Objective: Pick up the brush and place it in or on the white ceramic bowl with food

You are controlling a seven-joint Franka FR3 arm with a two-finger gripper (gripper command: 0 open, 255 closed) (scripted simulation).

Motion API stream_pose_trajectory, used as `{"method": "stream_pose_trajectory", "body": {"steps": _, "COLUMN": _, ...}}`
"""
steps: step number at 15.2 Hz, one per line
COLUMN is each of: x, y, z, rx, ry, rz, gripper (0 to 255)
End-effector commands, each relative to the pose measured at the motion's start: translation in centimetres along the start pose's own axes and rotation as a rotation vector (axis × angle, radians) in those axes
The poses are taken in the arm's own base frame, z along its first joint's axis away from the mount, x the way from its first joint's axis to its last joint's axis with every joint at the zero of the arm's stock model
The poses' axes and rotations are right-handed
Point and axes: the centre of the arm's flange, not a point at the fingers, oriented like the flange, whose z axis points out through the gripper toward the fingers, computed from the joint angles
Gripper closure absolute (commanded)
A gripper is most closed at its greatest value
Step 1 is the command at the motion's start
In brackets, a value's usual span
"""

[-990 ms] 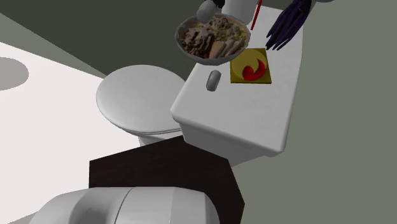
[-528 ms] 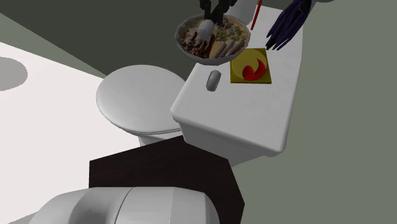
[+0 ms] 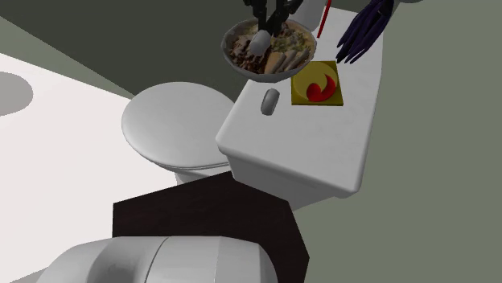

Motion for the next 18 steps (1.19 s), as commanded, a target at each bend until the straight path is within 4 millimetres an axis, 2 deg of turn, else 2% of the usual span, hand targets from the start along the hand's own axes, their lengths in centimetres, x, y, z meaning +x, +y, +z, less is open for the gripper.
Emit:
{"method": "stream_pose_trajectory", "body": {"steps": 1, "x": 0.0, "y": 0.0, "z": 0.0, "rx": 0.000, "ry": 0.000, "rz": 0.000, "gripper": 255}}
{"method": "stream_pose_trajectory", "body": {"steps": 2, "x": 0.0, "y": 0.0, "z": 0.0, "rx": 0.000, "ry": 0.000, "rz": 0.000, "gripper": 0}}
{"method": "stream_pose_trajectory", "body": {"steps": 7, "x": 0.0, "y": 0.0, "z": 0.0, "rx": 0.000, "ry": 0.000, "rz": 0.000, "gripper": 0}}
{"method": "stream_pose_trajectory", "body": {"steps": 11, "x": 0.0, "y": 0.0, "z": -5.0, "rx": 0.000, "ry": 0.000, "rz": 0.000, "gripper": 0}}
{"method": "stream_pose_trajectory", "body": {"steps": 18, "x": 0.0, "y": 0.0, "z": -5.0, "rx": 0.000, "ry": 0.000, "rz": 0.000, "gripper": 0}}
